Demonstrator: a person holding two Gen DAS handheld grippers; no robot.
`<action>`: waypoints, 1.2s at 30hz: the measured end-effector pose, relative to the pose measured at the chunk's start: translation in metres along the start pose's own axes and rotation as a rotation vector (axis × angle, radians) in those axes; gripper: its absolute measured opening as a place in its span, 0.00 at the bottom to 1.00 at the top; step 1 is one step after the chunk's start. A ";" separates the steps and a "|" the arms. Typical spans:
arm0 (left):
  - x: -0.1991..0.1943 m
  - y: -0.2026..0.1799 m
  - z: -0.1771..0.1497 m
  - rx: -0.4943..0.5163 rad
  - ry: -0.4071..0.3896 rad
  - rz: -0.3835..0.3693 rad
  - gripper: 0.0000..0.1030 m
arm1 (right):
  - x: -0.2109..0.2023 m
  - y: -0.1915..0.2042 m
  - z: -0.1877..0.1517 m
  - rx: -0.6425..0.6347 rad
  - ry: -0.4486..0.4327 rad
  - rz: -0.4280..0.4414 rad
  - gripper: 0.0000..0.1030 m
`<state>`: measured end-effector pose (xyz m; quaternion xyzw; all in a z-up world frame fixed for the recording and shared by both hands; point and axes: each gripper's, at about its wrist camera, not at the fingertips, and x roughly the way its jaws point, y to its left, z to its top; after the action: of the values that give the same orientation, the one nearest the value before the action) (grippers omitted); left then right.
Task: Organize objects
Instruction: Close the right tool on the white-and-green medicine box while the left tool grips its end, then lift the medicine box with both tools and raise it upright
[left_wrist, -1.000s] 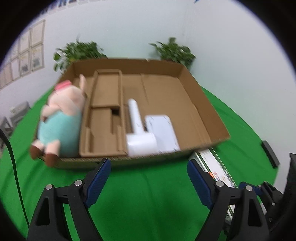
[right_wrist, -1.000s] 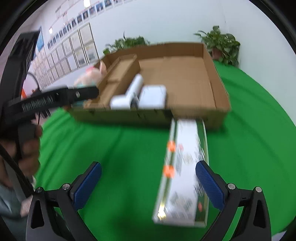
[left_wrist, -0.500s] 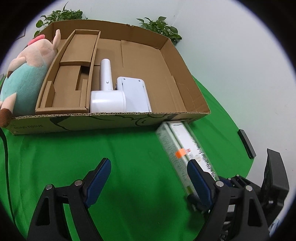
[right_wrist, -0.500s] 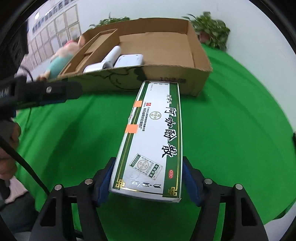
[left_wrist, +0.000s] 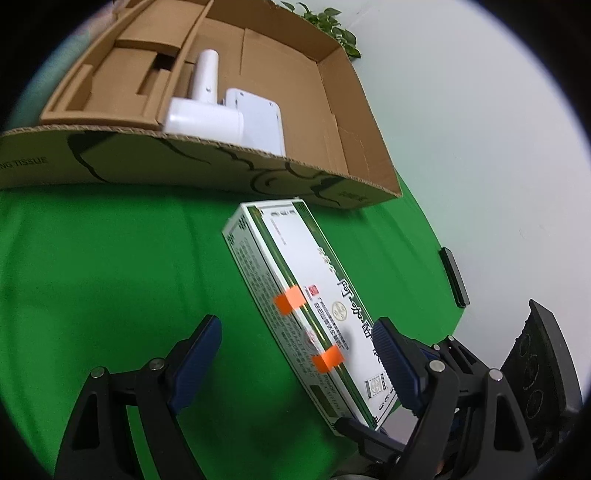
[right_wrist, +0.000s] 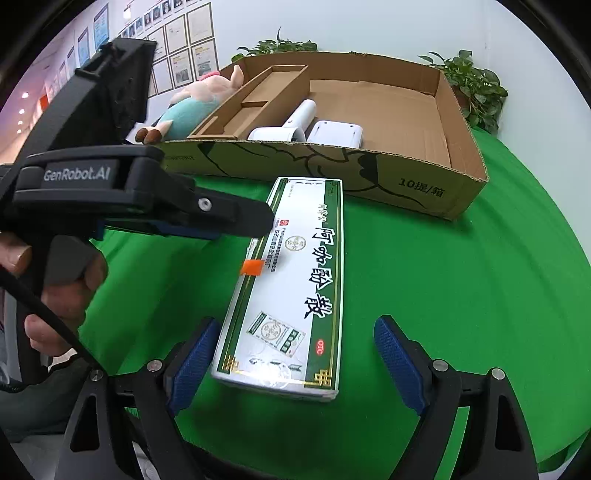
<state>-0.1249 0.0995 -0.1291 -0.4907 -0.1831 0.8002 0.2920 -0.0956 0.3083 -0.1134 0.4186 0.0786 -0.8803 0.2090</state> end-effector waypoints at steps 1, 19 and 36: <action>0.002 0.000 -0.001 -0.002 0.005 -0.002 0.81 | 0.001 0.000 -0.001 -0.006 0.007 -0.001 0.80; 0.011 0.006 -0.005 -0.042 0.012 -0.028 0.58 | 0.005 -0.001 -0.014 0.149 0.061 0.257 0.60; 0.035 -0.035 0.000 0.000 -0.034 -0.066 0.42 | 0.000 0.011 -0.010 0.119 0.037 0.228 0.58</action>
<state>-0.1271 0.1487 -0.1328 -0.4708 -0.2040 0.7984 0.3151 -0.0840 0.3016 -0.1191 0.4527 -0.0179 -0.8460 0.2810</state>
